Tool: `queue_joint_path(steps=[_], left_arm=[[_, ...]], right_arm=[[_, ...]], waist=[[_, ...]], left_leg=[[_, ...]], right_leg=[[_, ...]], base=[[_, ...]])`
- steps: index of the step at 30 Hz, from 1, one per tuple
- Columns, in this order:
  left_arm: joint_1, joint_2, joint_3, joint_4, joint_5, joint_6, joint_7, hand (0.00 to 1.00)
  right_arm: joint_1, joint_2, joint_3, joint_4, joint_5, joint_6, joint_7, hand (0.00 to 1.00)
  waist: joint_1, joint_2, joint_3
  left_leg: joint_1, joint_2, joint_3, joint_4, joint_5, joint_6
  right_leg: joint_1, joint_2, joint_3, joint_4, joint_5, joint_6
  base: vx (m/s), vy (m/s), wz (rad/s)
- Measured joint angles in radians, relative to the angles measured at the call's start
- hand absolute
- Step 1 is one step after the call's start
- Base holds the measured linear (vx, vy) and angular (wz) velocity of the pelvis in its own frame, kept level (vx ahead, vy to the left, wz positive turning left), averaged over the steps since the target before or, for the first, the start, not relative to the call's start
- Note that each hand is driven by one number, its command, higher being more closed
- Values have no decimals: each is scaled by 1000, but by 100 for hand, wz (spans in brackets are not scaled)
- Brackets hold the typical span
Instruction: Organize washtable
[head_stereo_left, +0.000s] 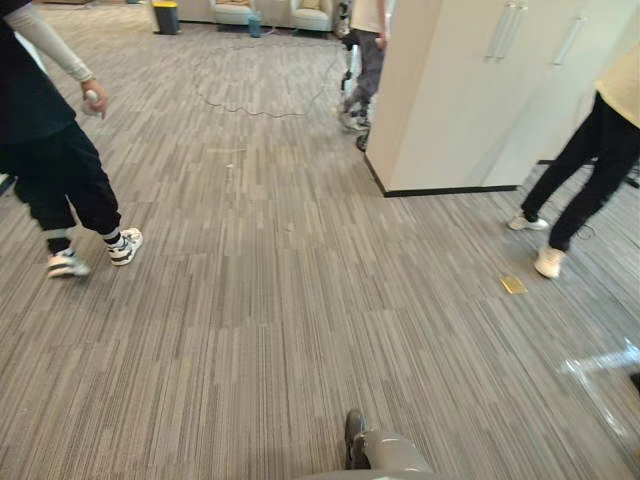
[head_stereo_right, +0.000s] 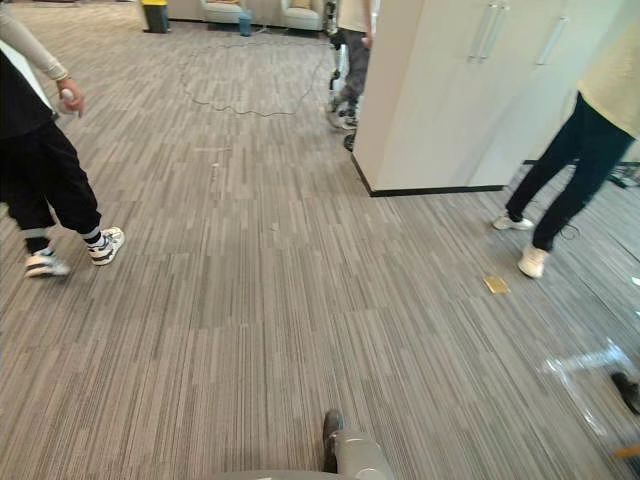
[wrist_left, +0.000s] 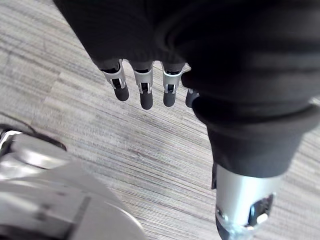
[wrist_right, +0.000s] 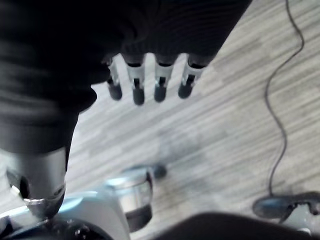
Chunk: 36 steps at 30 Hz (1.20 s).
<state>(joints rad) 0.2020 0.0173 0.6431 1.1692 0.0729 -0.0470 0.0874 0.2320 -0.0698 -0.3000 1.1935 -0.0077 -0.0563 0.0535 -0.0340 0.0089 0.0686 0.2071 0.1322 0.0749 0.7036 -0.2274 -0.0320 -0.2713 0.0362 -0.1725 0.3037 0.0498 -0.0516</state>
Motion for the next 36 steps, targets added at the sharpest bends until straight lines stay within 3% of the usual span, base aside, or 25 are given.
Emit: queue_joint_path(steps=[1, 2, 3, 4, 6, 7, 9, 11, 12, 13, 14, 15, 16, 17, 18, 20, 22, 24, 25, 28, 30, 33, 34, 36], left_arm=[[5, -14, 37, 2, 0, 2, 0, 0], [7, -15, 38, 1, 0, 4, 0, 0], [0, -11, 36, -2, -1, 5, 0, 0], [-9, -3, 29, -3, -1, 7, 1, 0], [-4, 3, 9, -19, -1, 5, 2, 0], [-3, 10, -28, -28, -1, 4, 5, 0], [-5, 20, -85, -42, -1, 0, 6, 0], [-5, 23, -136, -42, -1, -1, 7, 0], [0, 21, -152, -40, -1, 0, 7, 0], [16, 22, -179, -38, -1, 0, 5, 0], [12, 40, -183, -26, -1, 1, 1, 0], [2, 48, -184, -17, 0, 1, 2, 0], [-5, 69, -213, -10, 0, 1, 1, 0], [-5, 78, -230, -8, 0, 1, 1, 0], [-12, 95, -268, -8, 0, 2, 0, 0], [-23, 100, -287, -10, 0, 1, 0, 0], [-38, 94, -279, -13, 0, -3, 0, 0], [-44, 92, -277, -13, 0, -3, 0, 0], [-43, 92, -277, -13, 1, -4, 0, 0], [-30, 92, -266, -12, 18, -6, 2, 0], [-16, 71, -234, -10, 20, -7, 3, 0], [-10, 63, -207, -10, 21, -7, 3, 0], [5, 46, -204, 9, 22, -7, 2, 0], [5, 46, -204, 9, 22, -7, 2, 0]], right_arm=[[-1, -17, 8, -5, 1, -1, 11, 0], [-6, -23, 31, -6, 3, 0, 8, 0], [-15, -23, 46, -2, 8, 3, -4, 0], [-36, -22, 86, 6, 8, 8, -10, 0], [-48, -21, 139, 13, 4, 18, -26, 0], [-58, -25, 157, 13, 0, 19, -30, 0], [-81, -33, 180, 13, -6, 24, -33, 0], [-78, -60, 225, 12, -12, 23, -30, 0], [-75, -69, 235, 11, -11, 21, -29, 0], [-69, -76, 240, 8, -11, 20, -28, 0], [-63, -65, 238, 8, -21, 20, -30, 0], [-61, -64, 237, 8, -27, 17, -31, 0], [-79, -65, 237, 5, -43, 7, -29, 0], [-86, -64, 236, 2, -44, 1, -29, 0], [-75, -64, 226, -1, -44, -8, -29, 0], [-65, -63, 220, -2, -45, -11, -29, 0], [-67, -58, 213, -1, -45, -8, -29, 0], [-66, -53, 187, -1, -45, -6, -31, 0], [-65, -52, 183, 3, -45, -4, -31, 0], [-48, -43, 183, 11, -69, -2, -31, 0], [-47, -55, 185, 17, -91, -3, -31, 0], [-47, -60, 193, 21, -105, -2, -31, 0], [-27, -80, 232, 31, -100, -2, -32, 0], [-27, -80, 232, 31, -100, -2, -32, 0]], waist=[[6, 17, -1], [22, 20, 4], [31, 10, 15], [46, -19, 35], [61, -49, 47], [74, -65, 49], [81, -68, 60], [80, -63, 48], [82, -48, 44], [77, -43, 37], [71, -75, 24], [76, -84, 24], [77, -99, 33], [70, -104, 37], [53, -107, 38], [51, -106, 38], [50, -103, 37], [48, -101, 36], [47, -102, 36], [50, -108, 30], [50, -79, 6], [52, -67, -11], [48, -38, -45], [48, -38, -45]], left_leg=[[-86, 61, 15, 188, 188, 0], [-150, 124, 47, 322, 239, -2], [-210, 177, 88, 434, 193, 52], [-272, 188, 110, 502, 124, 65], [-341, 160, 121, 486, 54, 44], [-390, 138, 122, 404, 10, 25], [-452, 97, 115, 156, -20, 1], [-456, 30, 60, -277, 23, -21], [-452, 24, 57, -293, 85, -13], [-440, -15, 61, -284, 131, 32], [-416, -51, 78, -290, 108, 54], [-399, -65, 98, -301, 98, 62], [-354, -91, 128, -336, 86, 77], [-324, -105, 128, -351, 81, 85], [-267, -122, 123, -376, 68, 98], [-183, -133, 125, -428, 65, 100], [-128, -131, 120, -481, 69, 102], [-123, -131, 118, -492, 64, 92], [-121, -136, 116, -491, 61, 86], [-86, -146, 104, -489, 37, 46], [-71, -121, 89, -508, 27, 32], [-41, -92, 89, -557, 28, 26], [-4, -115, 99, -637, 42, 30], [-4, -115, 99, -637, 42, 30]], right_leg=[[54, 41, -5, -24, -29, -17], [99, 68, 3, -48, -55, -42], [149, 86, 16, -71, -77, -55], [219, 86, 38, -98, -95, -63], [302, 69, 69, -131, -110, -52], [353, 61, 88, -149, -121, -39], [395, 45, 121, -168, -153, -19], [417, 21, 151, -138, -225, 12], [417, 16, 166, -114, -256, 15], [415, -12, 181, -61, -312, 35], [388, -54, 185, 56, -352, 64], [335, -77, 178, 175, -356, 73], [233, -119, 172, 411, -301, 98], [196, -137, 170, 500, -252, 98], [155, -174, 135, 628, -210, 70], [145, -200, 80, 651, -248, 69], [140, -198, 15, 458, -308, 86], [155, -187, 4, 234, -294, 98], [162, -185, 15, 151, -266, 115], [232, -177, 5, -45, -68, 130], [291, -141, -18, -153, -67, 124], [321, -99, -24, -221, -46, 105], [391, -90, -12, -377, 27, 109], [391, -90, -12, -377, 27, 109]], base=[[825, -89, -10], [678, -68, -23], [638, -90, -26], [592, -92, -35], [542, -61, -37], [454, 22, -44], [402, 100, -42], [418, 257, -46], [446, 340, -53], [444, 322, -38], [457, 299, -35], [399, 256, -33], [262, 192, -23], [337, 246, 4], [332, 219, 22], [312, 180, 15], [293, 113, 3], [258, 68, 4], [301, 22, 16], [294, -79, 13], [219, -136, 3], [154, -105, -5], [0, 0, 0], [0, 0, 0]])
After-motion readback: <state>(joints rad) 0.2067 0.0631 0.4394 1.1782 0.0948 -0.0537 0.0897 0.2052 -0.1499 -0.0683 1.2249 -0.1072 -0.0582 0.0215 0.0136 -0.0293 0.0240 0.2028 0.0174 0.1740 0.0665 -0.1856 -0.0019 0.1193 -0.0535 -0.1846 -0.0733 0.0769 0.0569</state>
